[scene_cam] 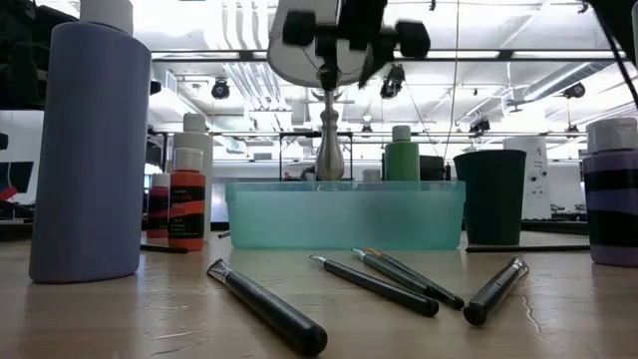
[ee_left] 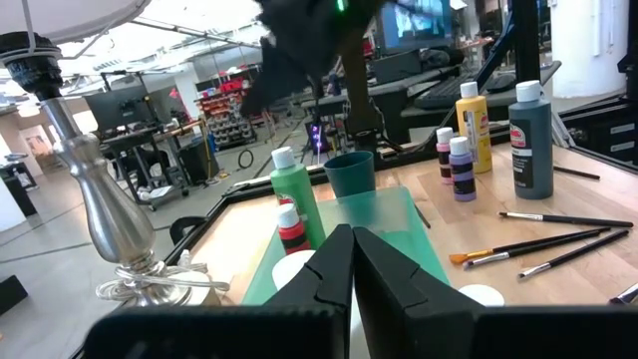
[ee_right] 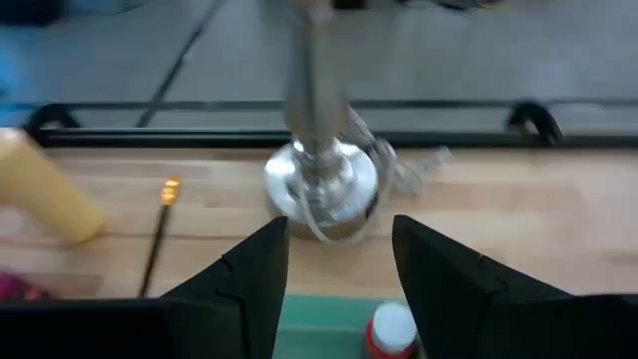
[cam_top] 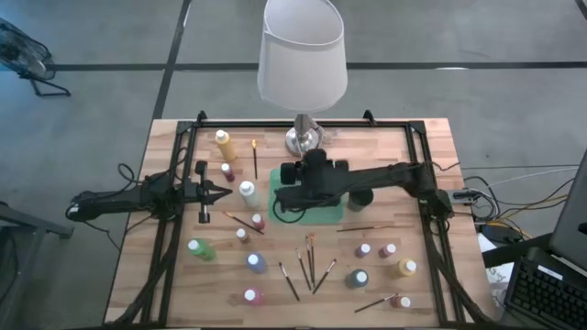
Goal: Pick & Place Paint Supplies
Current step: Put the pink paint bottle into the green bin
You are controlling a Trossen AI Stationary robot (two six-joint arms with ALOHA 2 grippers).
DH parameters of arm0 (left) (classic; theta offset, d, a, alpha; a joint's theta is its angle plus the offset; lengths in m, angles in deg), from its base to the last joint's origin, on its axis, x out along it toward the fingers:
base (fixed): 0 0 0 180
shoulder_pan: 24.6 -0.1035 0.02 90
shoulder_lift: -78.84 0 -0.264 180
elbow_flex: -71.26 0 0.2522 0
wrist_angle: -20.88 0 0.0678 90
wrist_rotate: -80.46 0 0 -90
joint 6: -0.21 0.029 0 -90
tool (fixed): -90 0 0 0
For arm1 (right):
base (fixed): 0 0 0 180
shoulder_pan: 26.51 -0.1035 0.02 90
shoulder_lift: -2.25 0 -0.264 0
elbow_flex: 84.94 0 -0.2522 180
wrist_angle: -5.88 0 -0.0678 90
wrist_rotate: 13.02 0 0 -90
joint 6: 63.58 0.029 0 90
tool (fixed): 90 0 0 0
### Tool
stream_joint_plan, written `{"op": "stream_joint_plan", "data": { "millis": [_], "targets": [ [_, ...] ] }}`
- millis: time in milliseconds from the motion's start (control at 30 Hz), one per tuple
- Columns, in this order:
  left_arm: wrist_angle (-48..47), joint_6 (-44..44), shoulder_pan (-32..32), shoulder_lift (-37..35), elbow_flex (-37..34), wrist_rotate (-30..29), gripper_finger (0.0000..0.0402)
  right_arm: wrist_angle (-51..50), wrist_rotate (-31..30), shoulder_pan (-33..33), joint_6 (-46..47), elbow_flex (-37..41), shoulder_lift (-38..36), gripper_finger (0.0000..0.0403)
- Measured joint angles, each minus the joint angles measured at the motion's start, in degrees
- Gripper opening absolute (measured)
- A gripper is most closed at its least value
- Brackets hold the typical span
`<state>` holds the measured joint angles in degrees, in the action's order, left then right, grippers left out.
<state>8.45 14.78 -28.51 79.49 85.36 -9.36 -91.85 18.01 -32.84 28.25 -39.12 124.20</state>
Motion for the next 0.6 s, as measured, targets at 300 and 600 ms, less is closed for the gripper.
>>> {"op": "stream_joint_plan", "data": {
  "millis": [300, 600],
  "targets": [
    [-0.02, 0.0, 0.0, -0.02, 0.0, 0.0, 0.0016, 13.3, 6.91, -0.04, -37.34, 0.0, -10.53, 0.0136],
    [-0.02, 0.0, -0.01, 0.0, 0.0, -0.02, 0.0016, 5.92, 24.78, -1.07, -50.31, 0.07, -22.5, 0.0106]
  ]
}}
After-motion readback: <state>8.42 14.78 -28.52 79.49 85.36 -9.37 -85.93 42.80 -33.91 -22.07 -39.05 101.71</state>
